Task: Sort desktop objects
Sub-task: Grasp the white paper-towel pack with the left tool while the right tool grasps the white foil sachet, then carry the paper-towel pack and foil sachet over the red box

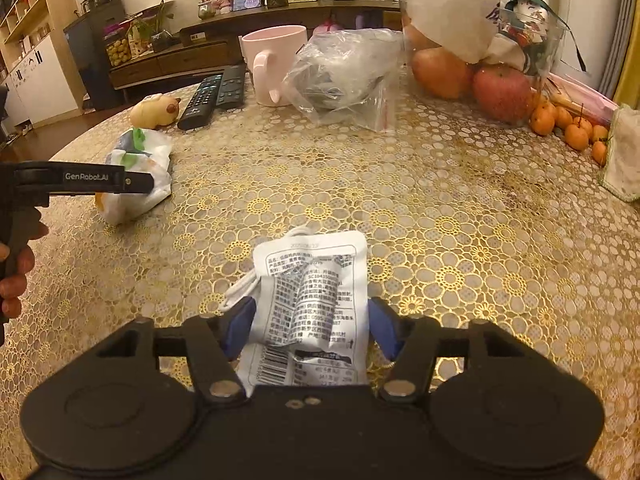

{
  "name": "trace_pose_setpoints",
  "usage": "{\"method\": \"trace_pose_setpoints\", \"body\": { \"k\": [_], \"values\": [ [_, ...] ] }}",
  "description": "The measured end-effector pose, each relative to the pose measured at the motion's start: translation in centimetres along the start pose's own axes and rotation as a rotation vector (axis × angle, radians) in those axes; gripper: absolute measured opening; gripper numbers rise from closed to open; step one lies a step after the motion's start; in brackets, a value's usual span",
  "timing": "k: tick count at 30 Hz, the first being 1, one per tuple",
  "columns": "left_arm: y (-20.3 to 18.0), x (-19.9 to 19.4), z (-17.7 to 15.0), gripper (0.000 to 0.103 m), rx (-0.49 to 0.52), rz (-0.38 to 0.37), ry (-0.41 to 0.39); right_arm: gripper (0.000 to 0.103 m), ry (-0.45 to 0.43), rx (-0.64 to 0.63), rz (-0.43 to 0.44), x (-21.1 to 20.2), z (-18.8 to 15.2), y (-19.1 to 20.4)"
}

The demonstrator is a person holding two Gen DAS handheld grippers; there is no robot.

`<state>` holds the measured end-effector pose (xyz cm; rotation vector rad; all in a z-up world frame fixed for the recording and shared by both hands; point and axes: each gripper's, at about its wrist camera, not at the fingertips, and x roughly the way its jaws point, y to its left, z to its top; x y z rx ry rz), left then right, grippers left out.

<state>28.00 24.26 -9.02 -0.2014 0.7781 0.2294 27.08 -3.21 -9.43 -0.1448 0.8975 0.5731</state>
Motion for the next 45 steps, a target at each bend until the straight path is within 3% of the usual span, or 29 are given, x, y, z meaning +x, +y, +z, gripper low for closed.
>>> {"method": "trace_pose_setpoints", "body": {
  "k": [3,8,20,31,45],
  "values": [
    [0.1,-0.6,-0.1,0.041,-0.014,-0.006,-0.012,0.059,-0.003,0.012,-0.003,-0.6,-0.2,-0.2],
    [-0.3,-1.9,-0.5,0.034,-0.010,0.008,-0.023,0.059,-0.011,0.037,-0.003,-1.9,-0.8,-0.8],
    [-3.0,-7.2,-2.6,0.029,0.009,-0.023,-0.025,0.059,-0.076,0.109,-0.005,-7.2,-2.4,-3.4],
    [-8.4,-12.9,-4.6,0.029,0.038,-0.121,-0.034,0.059,-0.140,0.186,0.004,-12.4,-4.8,-7.2],
    [-18.1,-19.7,-6.2,0.029,0.179,-0.318,-0.063,0.059,-0.246,0.238,-0.022,-20.8,-7.7,-11.2]
  ]
}}
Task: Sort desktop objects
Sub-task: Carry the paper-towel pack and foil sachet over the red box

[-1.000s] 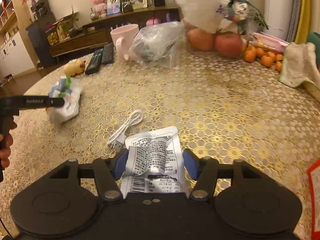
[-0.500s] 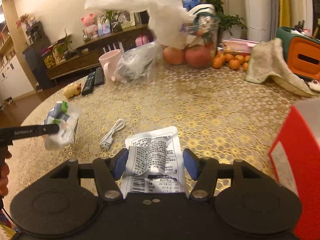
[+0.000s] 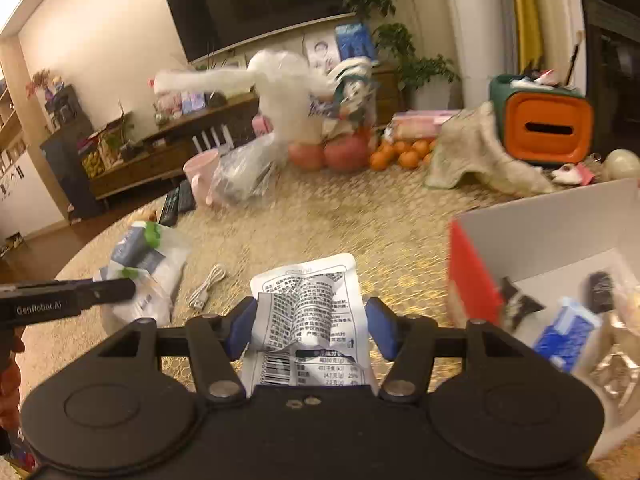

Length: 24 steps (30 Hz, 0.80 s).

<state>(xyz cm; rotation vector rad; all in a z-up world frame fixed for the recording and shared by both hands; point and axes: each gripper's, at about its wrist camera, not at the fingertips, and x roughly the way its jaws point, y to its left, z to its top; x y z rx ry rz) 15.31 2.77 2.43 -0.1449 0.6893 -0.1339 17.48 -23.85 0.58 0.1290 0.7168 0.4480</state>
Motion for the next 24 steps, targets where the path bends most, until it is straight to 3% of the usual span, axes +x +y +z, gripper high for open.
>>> {"method": "trace_pose_setpoints", "body": {
  "k": [9,24],
  "values": [
    [-8.2,0.0,1.1,0.029,0.129,-0.110,0.001,0.059,-0.064,0.007,-0.054,-4.5,0.4,-4.0],
    [-23.5,4.5,2.8,0.029,0.320,-0.301,0.026,0.059,-0.107,0.084,-0.268,-8.3,0.0,-14.5]
  ]
}}
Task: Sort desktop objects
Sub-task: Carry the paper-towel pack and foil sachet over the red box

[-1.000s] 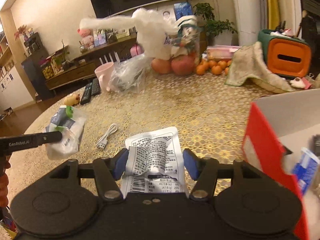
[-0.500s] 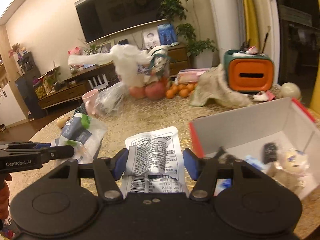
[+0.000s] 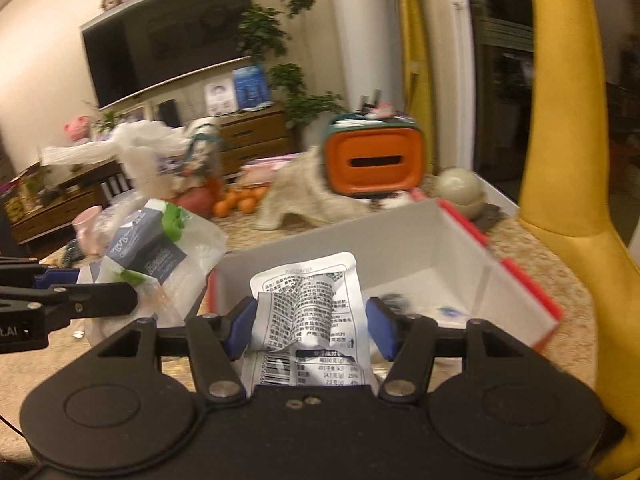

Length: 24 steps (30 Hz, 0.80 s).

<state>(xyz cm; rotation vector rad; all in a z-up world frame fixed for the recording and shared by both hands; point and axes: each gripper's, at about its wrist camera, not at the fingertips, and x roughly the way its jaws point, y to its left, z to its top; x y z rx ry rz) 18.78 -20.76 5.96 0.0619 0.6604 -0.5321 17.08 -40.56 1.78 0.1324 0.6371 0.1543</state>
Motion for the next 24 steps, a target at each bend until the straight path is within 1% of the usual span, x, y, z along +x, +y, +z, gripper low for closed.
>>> {"method": "trace_pose_setpoints", "body": {
  "k": [4,11,24],
  "values": [
    [-1.1,3.3,0.5,0.029,0.019,-0.014,0.038,0.059,0.020,0.016,-0.044,0.8,-0.4,-2.3],
    [-2.3,7.8,-0.1,0.029,0.048,-0.023,0.105,0.059,0.043,0.029,-0.089,2.5,-0.9,-4.6],
    [-2.5,12.3,-1.2,0.029,0.059,-0.019,0.215,0.059,0.078,0.023,-0.114,5.1,-1.5,-5.4]
  ]
}}
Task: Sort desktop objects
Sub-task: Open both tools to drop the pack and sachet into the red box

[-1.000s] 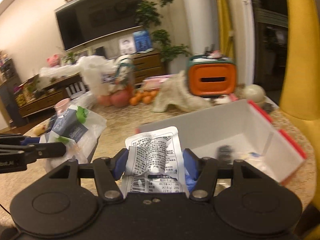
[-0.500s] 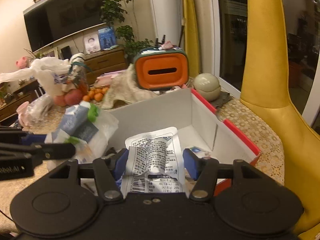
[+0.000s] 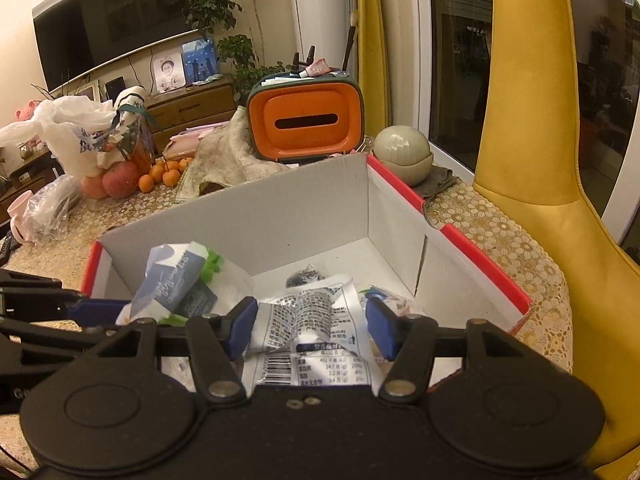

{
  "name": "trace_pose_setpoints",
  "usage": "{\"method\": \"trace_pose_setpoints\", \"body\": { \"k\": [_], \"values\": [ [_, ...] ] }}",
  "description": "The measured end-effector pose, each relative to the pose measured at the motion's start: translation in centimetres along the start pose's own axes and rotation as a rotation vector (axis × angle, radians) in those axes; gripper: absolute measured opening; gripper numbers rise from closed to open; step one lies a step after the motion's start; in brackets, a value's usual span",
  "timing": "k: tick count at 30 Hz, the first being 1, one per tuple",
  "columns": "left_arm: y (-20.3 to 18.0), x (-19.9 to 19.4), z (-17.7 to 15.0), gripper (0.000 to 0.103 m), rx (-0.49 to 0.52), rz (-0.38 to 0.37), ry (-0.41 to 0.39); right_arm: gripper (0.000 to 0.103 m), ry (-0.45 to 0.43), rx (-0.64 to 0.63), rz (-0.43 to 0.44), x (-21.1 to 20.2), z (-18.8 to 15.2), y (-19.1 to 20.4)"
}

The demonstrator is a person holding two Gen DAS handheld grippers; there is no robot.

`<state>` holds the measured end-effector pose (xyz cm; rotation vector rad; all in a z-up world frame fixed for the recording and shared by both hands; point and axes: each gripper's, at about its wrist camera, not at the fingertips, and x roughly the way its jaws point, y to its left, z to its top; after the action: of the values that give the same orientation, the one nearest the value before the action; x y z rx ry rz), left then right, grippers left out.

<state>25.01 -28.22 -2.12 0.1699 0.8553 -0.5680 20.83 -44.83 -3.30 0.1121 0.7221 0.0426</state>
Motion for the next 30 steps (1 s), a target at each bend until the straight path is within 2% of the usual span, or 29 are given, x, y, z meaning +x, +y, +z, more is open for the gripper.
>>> {"method": "trace_pose_setpoints", "body": {
  "k": [5,13,14,18,30],
  "values": [
    [0.2,1.0,0.3,0.029,0.001,-0.007,0.022,0.059,0.023,0.012,-0.015,1.4,-0.2,-0.3],
    [0.1,1.1,0.7,0.031,-0.001,-0.006,0.034,0.060,0.036,0.017,-0.004,1.1,-0.1,-0.2],
    [0.1,1.0,0.7,0.033,0.001,-0.007,0.032,0.060,0.037,0.018,-0.001,1.0,-0.1,-0.2],
    [-0.1,0.2,0.4,0.059,0.010,0.012,0.018,0.063,0.031,0.019,-0.005,0.2,0.1,-0.2],
    [-0.2,-4.8,-0.4,0.066,-0.006,0.028,-0.069,0.064,-0.009,-0.027,0.031,-4.7,0.3,0.9]
  ]
}}
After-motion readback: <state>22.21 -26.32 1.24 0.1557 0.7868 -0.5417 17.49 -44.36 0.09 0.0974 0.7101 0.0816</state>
